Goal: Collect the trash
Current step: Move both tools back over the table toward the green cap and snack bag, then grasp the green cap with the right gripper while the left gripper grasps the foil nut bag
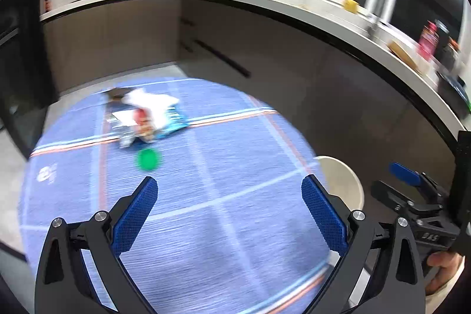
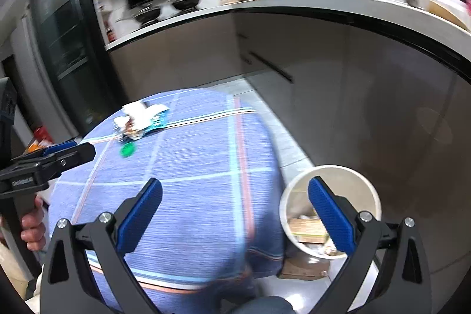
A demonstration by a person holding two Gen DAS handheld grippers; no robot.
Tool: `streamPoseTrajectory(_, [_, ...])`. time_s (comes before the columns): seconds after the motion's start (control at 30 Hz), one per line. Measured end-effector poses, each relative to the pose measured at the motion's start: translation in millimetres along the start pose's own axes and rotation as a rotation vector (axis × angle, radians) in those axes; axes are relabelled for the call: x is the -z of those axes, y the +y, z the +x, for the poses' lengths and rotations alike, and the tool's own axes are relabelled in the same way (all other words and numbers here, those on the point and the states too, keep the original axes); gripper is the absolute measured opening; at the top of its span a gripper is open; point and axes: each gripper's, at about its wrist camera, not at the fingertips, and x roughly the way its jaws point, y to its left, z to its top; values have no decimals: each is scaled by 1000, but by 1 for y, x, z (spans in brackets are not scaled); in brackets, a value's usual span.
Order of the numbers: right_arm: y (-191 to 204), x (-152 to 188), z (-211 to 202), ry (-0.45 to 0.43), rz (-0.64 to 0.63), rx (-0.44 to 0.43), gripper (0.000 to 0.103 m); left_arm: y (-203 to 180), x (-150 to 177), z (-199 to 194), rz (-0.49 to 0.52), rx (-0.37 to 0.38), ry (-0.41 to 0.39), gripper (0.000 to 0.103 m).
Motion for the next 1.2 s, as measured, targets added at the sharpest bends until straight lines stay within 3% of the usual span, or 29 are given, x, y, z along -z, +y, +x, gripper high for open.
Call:
streamPoseTrajectory(0.27, [84,-22,50,99,-87,-149,96,85,0,-27,-114,-85,-42,95])
streamPoseTrajectory(0.37, [121,-30,76,148,-151,-191,82,111,4,-32,-151,-93,-48,95])
streamPoseTrajectory(0.43, [142,-31,93,185,-184,-210,66,129,8,-33,-174,-93,-51,94])
streamPoseTrajectory(0.57, [174,-32,129,245,-235,-234,52,148,12,-33,-190,-84,-48,94])
streamPoseTrajectory(1.0, [216,-37,207,313,-293,-212,48,182,-2,-5,-112,-29,-19,94])
streamPoseTrajectory(1.2, [221,-40,218,293,-333,-181,35,186,-11,17,-104,14,11,94])
